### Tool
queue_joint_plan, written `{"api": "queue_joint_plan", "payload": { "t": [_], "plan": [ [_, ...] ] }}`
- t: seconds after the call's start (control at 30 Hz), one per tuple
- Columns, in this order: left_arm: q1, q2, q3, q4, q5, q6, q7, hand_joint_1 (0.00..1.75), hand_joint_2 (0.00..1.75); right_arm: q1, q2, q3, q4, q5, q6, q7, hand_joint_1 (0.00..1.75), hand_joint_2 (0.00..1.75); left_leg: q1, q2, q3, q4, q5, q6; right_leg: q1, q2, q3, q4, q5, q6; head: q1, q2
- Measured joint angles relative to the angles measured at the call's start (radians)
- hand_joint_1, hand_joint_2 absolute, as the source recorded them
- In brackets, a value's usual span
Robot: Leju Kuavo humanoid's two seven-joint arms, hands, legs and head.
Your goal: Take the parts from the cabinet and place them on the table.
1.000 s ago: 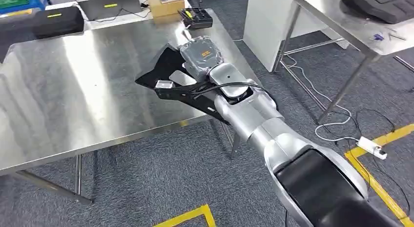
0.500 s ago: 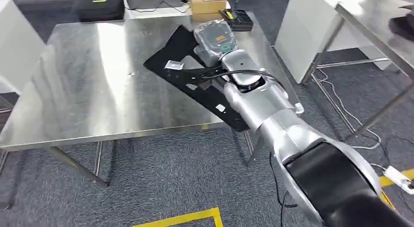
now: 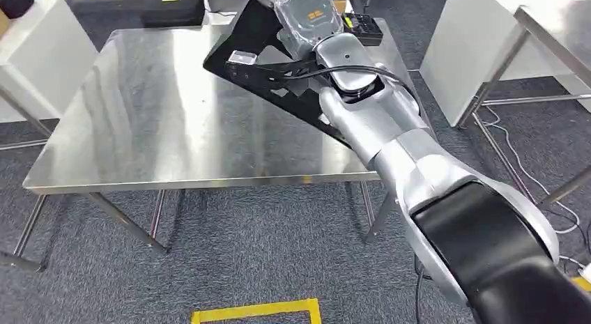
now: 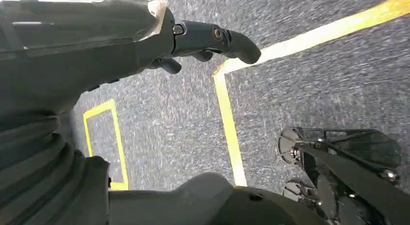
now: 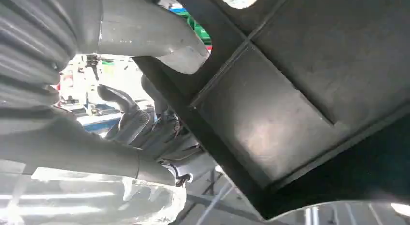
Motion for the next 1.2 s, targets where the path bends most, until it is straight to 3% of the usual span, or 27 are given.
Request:
{"api": "queue_joint_plan", "payload": {
  "t": [0.03,0.07,0.1,0.13,0.23,0.27,0.3,0.33,0.4,0.43,0.47,0.5,0.53,0.6,0.63,0.73,0.8,0.87,0.9,0.93,0.97,1.0,1.1,1.13,1.2],
  "plan": [
    [0.001,0.0,0.0,0.0,-0.002,0.0,-0.003,0.0,1.75,-0.002,0.0,-0.005,-0.005,0.006,0.0,0.0,1.75,1.75,0.0,0.002,0.038,-0.07,0.036,0.003,0.001,-0.004,0.001,0.0,0.0,0.0,0.0,0.0],
    [0.002,0.001,0.0,0.0,-0.005,0.0,-0.007,0.0,1.75,-0.007,0.002,-0.009,-0.007,0.011,0.001,0.0,1.75,1.75,-0.001,0.007,0.095,-0.171,0.078,0.009,0.002,-0.008,0.003,0.0,-0.001,0.0,0.0,0.0],
    [0.002,0.002,0.001,0.0,-0.007,0.0,-0.009,0.0,1.75,-0.012,0.005,-0.012,-0.008,0.017,0.001,-0.003,1.75,1.75,-0.003,0.024,0.131,-0.238,0.09,0.016,0.003,-0.01,0.004,0.0,-0.003,0.003,0.0,0.0],
    [-0.001,0.002,0.001,0.0,-0.008,-0.001,-0.013,0.0,1.75,-0.016,0.006,-0.014,-0.009,0.023,-0.001,0.0,1.75,1.75,-0.011,0.027,0.14,-0.25,0.08,0.018,0.017,-0.012,-0.001,0.002,-0.005,0.007,0.001,0.0],
    [-0.001,0.003,0.002,0.0,-0.01,-0.007,-0.02,0.0,1.75,-0.015,0.012,-0.015,-0.009,0.048,-0.004,0.019,1.75,1.75,-0.017,0.013,0.135,-0.251,0.081,0.032,0.012,-0.022,0.002,-0.004,-0.003,0.019,0.002,0.0],
    [-0.001,0.003,0.002,0.0,-0.01,-0.009,-0.02,0.0,1.75,-0.017,0.013,-0.015,-0.01,0.053,-0.003,0.024,1.75,1.75,-0.011,0.011,0.143,-0.264,0.089,0.042,0.017,-0.02,0.005,-0.002,-0.007,0.025,0.003,0.0],
    [-0.001,0.003,0.003,0.0,-0.012,-0.01,-0.019,0.0,1.75,-0.018,0.008,-0.017,-0.01,0.061,-0.003,0.03,1.75,1.75,-0.007,0.01,0.149,-0.273,0.094,0.048,0.01,0.002,-0.01,0.02,-0.02,0.029,0.005,0.0],
    [-0.001,0.003,0.003,0.0,-0.013,-0.011,-0.019,0.0,1.75,-0.021,0.004,-0.019,-0.01,0.063,-0.002,0.033,1.75,1.75,-0.006,0.009,0.149,-0.274,0.096,0.054,0.009,0.018,-0.034,0.072,-0.047,0.026,0.006,0.0],
    [-0.002,0.003,0.005,0.0,-0.016,-0.012,-0.018,0.0,1.75,-0.02,-0.003,-0.022,-0.01,0.065,0.001,0.033,1.75,1.75,-0.006,0.0,0.148,-0.274,0.096,0.055,0.004,0.026,-0.117,0.243,-0.114,0.022,0.008,0.0],
    [-0.003,0.003,0.006,0.0,-0.019,-0.013,-0.016,0.0,1.75,-0.018,-0.006,-0.022,-0.009,0.065,0.003,0.034,1.75,1.75,-0.006,-0.005,0.148,-0.273,0.096,0.055,0.002,0.028,-0.154,0.315,-0.132,0.027,0.008,0.0],
    [-0.002,0.003,0.006,0.0,-0.022,-0.013,-0.014,0.0,1.75,-0.016,-0.01,-0.024,-0.008,0.066,0.006,0.036,1.75,1.75,-0.005,-0.01,0.148,-0.273,0.096,0.055,0.001,0.028,-0.168,0.334,-0.129,0.034,0.009,0.0],
    [-0.002,0.003,0.006,0.0,-0.027,-0.014,-0.011,0.0,1.75,-0.016,-0.012,-0.026,-0.008,0.071,0.008,0.036,1.75,1.75,-0.005,-0.016,0.149,-0.272,0.095,0.055,-0.001,0.028,-0.155,0.302,-0.11,0.044,0.009,0.0],
    [-0.002,0.002,0.007,0.0,-0.027,-0.021,-0.01,0.0,1.75,-0.017,-0.013,-0.03,-0.008,0.074,0.01,0.036,1.75,1.75,-0.005,-0.02,0.15,-0.272,0.095,0.054,-0.004,0.028,-0.122,0.228,-0.077,0.055,0.009,0.0],
    [-0.002,0.0,0.008,0.0,-0.025,-0.034,-0.011,0.0,1.75,-0.021,-0.018,-0.034,-0.008,0.081,0.019,0.036,1.75,1.75,-0.004,-0.028,0.151,-0.268,0.089,0.045,-0.011,0.031,-0.03,0.036,-0.006,0.068,0.011,0.0],
    [-0.002,0.0,0.009,0.0,-0.025,-0.036,-0.018,0.0,1.75,-0.022,-0.023,-0.037,-0.008,0.082,0.021,0.036,1.75,1.75,-0.013,-0.03,0.145,-0.259,0.083,0.037,-0.009,0.033,-0.01,-0.002,0.0,0.061,0.015,0.0],
    [-0.001,0.0,0.011,0.0,-0.029,-0.031,-0.024,0.0,1.75,-0.02,-0.023,-0.037,-0.007,0.093,0.021,0.034,1.75,1.75,-0.003,-0.031,0.148,-0.266,0.08,0.017,0.0,0.033,-0.014,-0.001,0.002,0.031,0.009,0.0],
    [0.0,0.001,0.012,0.0,-0.03,-0.028,-0.023,0.0,1.75,-0.021,-0.024,-0.038,-0.007,0.098,0.019,0.034,1.75,1.75,0.002,-0.029,0.147,-0.259,0.074,0.01,-0.017,0.032,-0.004,-0.01,0.009,0.019,0.008,0.0],
    [0.0,0.001,0.012,0.0,-0.03,-0.026,-0.023,0.0,1.75,-0.021,-0.024,-0.038,-0.007,0.101,0.019,0.035,1.75,1.75,0.001,-0.01,0.092,-0.132,0.006,0.0,-0.015,0.031,0.009,-0.01,0.002,0.009,0.001,0.0],
    [0.0,0.002,0.013,0.0,-0.03,-0.026,-0.022,0.0,1.75,-0.019,-0.024,-0.038,-0.005,0.101,0.019,0.034,1.75,1.75,0.001,-0.006,0.044,-0.043,-0.03,-0.004,-0.013,0.031,0.013,-0.01,-0.002,0.004,0.002,0.0],
    [0.0,0.002,0.013,0.0,-0.03,-0.024,-0.022,0.0,1.75,-0.016,-0.024,-0.038,-0.004,0.102,0.019,0.034,1.75,1.75,0.001,-0.005,0.001,0.03,-0.051,-0.006,-0.011,0.031,0.015,-0.009,-0.005,0.001,0.001,0.0],
    [0.0,0.002,0.013,0.0,-0.03,-0.024,-0.022,0.0,1.75,-0.013,-0.024,-0.038,-0.003,0.104,0.019,0.034,1.75,1.75,0.001,-0.005,-0.029,0.067,-0.05,-0.007,-0.009,0.031,0.019,-0.009,-0.009,-0.002,0.001,0.0],
    [0.0,0.002,0.013,0.0,-0.03,-0.024,-0.022,0.0,1.75,-0.01,-0.024,-0.038,-0.002,0.106,0.019,0.034,1.75,1.75,0.001,-0.004,-0.03,0.047,-0.021,-0.005,-0.009,0.032,0.025,-0.009,-0.015,0.0,0.001,0.0],
    [0.002,0.002,0.015,0.0,-0.03,-0.024,-0.022,0.0,1.75,-0.009,-0.024,-0.038,-0.002,0.11,0.019,0.035,1.75,1.75,0.0,0.003,0.072,-0.193,0.127,0.01,-0.007,0.033,0.052,-0.009,-0.034,0.007,0.0,0.0],
    [0.002,0.003,0.015,0.0,-0.03,-0.024,-0.025,0.0,1.75,-0.009,-0.026,-0.038,0.0,0.111,0.019,0.035,1.75,1.75,-0.009,0.01,0.103,-0.243,0.131,0.017,0.0,0.032,0.055,-0.009,-0.042,0.013,0.003,0.0],
    [-0.003,0.003,0.015,0.0,-0.03,-0.024,-0.033,0.0,1.75,-0.01,-0.027,-0.038,0.0,0.114,0.018,0.035,1.75,1.75,-0.013,0.011,0.103,-0.255,0.12,0.025,0.006,0.03,0.052,-0.011,-0.047,0.022,0.002,0.0]
  ]
}}
